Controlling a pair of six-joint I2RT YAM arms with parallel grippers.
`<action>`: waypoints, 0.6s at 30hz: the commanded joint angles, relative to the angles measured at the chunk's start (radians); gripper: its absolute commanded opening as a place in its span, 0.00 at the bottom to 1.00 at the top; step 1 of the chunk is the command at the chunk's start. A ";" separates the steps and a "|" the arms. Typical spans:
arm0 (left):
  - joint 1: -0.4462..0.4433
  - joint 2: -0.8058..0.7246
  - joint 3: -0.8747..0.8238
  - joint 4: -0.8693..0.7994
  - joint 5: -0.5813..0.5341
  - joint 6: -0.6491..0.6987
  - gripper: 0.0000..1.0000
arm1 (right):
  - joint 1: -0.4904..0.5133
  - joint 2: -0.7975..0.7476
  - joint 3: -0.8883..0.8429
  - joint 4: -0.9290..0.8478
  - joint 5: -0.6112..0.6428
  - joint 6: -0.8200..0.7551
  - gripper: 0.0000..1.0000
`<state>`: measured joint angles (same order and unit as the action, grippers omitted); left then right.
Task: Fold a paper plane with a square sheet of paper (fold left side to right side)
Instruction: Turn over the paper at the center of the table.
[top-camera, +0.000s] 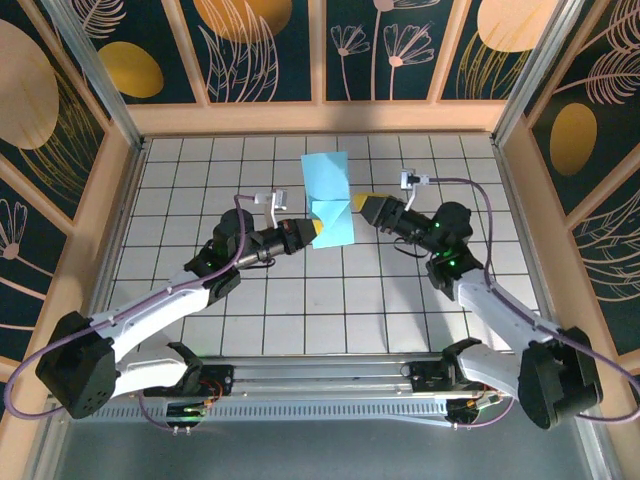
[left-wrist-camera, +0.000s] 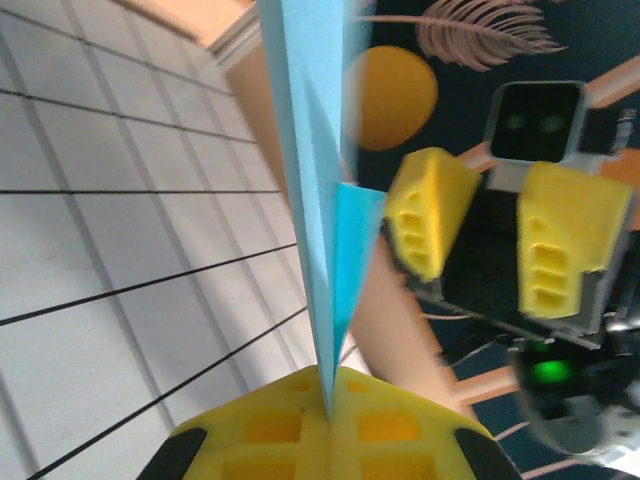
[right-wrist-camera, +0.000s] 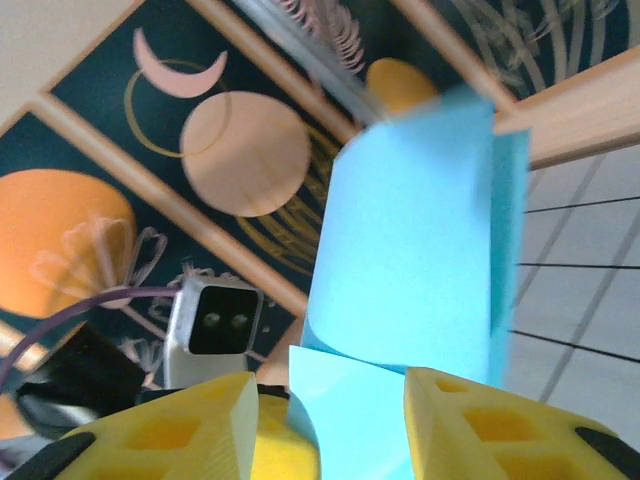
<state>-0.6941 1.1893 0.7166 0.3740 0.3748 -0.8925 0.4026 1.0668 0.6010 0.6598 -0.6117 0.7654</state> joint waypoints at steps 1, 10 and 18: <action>-0.008 -0.019 0.088 -0.278 -0.116 0.162 0.00 | -0.015 -0.065 0.055 -0.313 0.164 -0.170 0.44; -0.179 0.208 0.405 -0.968 -0.692 0.311 0.00 | -0.026 -0.159 0.115 -0.811 0.748 -0.360 0.62; -0.329 0.631 0.719 -1.554 -1.137 0.027 0.00 | -0.085 -0.238 0.068 -0.855 0.826 -0.370 0.70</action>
<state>-0.9955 1.7241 1.3819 -0.8375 -0.5415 -0.7345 0.3336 0.8642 0.6868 -0.1528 0.1276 0.4225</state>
